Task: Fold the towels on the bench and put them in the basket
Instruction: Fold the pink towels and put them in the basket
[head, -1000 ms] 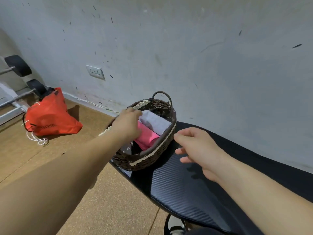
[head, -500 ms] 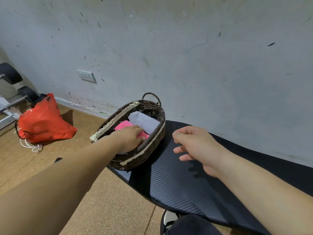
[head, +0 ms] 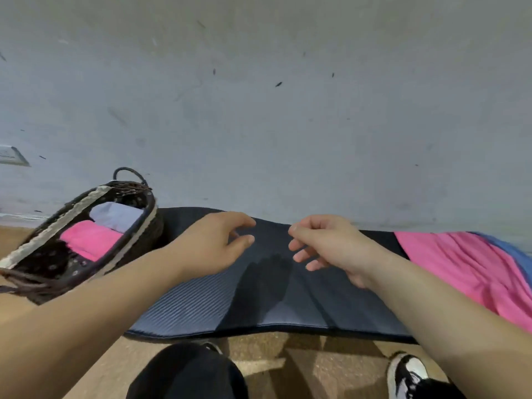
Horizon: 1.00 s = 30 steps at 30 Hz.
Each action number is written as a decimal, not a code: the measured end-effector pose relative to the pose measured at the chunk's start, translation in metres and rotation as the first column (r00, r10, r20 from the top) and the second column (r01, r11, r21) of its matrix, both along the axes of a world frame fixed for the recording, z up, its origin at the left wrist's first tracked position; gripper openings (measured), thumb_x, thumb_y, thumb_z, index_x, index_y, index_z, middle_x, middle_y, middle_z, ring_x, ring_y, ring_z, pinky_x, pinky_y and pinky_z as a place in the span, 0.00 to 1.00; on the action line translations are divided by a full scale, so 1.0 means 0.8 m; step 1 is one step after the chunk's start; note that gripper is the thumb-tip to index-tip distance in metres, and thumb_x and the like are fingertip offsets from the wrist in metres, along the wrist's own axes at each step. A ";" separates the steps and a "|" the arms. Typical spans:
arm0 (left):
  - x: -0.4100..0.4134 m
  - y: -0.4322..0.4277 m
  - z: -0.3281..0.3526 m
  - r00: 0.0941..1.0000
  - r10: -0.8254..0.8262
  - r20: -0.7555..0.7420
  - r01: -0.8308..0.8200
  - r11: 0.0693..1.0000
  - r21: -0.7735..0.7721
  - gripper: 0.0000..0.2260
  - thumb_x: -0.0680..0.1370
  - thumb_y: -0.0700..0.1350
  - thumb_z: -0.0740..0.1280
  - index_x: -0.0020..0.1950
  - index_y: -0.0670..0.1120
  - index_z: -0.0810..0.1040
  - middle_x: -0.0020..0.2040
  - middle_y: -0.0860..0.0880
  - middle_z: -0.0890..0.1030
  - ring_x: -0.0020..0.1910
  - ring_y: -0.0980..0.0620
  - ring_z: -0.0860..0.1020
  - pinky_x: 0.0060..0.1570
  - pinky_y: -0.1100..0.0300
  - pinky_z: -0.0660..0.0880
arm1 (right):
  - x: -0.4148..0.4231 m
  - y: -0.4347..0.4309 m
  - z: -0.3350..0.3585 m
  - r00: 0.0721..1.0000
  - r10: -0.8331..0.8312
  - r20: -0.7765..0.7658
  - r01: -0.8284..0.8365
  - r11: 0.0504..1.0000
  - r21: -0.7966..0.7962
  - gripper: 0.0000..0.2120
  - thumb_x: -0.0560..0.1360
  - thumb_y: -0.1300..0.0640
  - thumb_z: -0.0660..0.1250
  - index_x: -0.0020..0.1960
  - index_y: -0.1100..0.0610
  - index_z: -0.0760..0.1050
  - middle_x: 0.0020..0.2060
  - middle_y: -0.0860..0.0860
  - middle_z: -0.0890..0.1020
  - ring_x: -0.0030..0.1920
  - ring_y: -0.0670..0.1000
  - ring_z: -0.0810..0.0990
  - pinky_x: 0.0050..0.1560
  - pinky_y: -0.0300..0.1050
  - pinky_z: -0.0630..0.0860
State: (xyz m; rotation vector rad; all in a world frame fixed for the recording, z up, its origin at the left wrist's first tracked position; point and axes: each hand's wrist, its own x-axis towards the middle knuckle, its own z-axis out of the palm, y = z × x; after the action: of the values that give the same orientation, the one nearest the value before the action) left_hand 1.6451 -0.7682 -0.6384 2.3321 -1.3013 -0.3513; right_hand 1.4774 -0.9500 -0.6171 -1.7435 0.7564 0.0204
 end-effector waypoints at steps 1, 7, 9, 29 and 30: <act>-0.021 -0.024 -0.003 0.999 -0.037 -0.033 0.037 0.999 0.001 0.16 0.82 0.54 0.67 0.70 0.55 0.77 0.58 0.59 0.82 0.51 0.62 0.81 0.56 0.60 0.78 | -0.021 -0.019 -0.004 1.000 -0.007 -0.025 0.007 1.000 -0.017 0.11 0.80 0.47 0.68 0.52 0.53 0.82 0.48 0.50 0.87 0.46 0.49 0.87 0.46 0.46 0.83; -0.132 -0.144 -0.022 0.965 -0.223 -0.139 0.228 0.973 0.019 0.17 0.82 0.52 0.67 0.71 0.56 0.76 0.60 0.57 0.82 0.50 0.64 0.81 0.54 0.68 0.76 | -0.129 -0.139 -0.022 0.980 -0.198 -0.024 0.199 0.975 0.103 0.14 0.79 0.48 0.71 0.58 0.56 0.81 0.51 0.56 0.87 0.46 0.53 0.87 0.48 0.51 0.83; -0.161 -0.176 -0.029 0.956 -0.240 -0.171 0.246 0.969 0.017 0.17 0.82 0.52 0.67 0.71 0.57 0.76 0.60 0.57 0.82 0.49 0.64 0.81 0.50 0.73 0.73 | -0.158 -0.175 -0.026 0.956 -0.294 0.005 0.291 0.948 0.126 0.14 0.78 0.49 0.71 0.57 0.57 0.81 0.51 0.58 0.87 0.48 0.55 0.88 0.50 0.53 0.84; -0.279 -0.284 -0.083 0.937 -0.236 -0.258 0.258 0.964 0.056 0.15 0.81 0.51 0.69 0.68 0.59 0.77 0.58 0.62 0.82 0.46 0.61 0.81 0.49 0.69 0.76 | -0.305 -0.367 -0.140 0.813 -0.561 -0.155 0.346 0.680 -0.647 0.08 0.71 0.61 0.68 0.40 0.50 0.71 0.41 0.55 0.77 0.41 0.61 0.78 0.33 0.45 0.68; -0.281 -0.286 -0.085 0.937 -0.238 -0.255 0.262 0.963 0.064 0.15 0.81 0.50 0.69 0.68 0.59 0.77 0.58 0.62 0.82 0.46 0.61 0.81 0.49 0.70 0.76 | -0.313 -0.370 -0.143 0.803 -0.564 -0.193 0.352 0.709 -0.611 0.11 0.70 0.61 0.69 0.36 0.52 0.68 0.34 0.55 0.75 0.35 0.59 0.76 0.31 0.45 0.67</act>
State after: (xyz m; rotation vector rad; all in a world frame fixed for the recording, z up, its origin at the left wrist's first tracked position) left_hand 1.4205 -0.9971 -0.7065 2.1164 -1.4846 -0.7752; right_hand 1.2271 -1.2461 -0.7316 -2.0586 1.6093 -0.2512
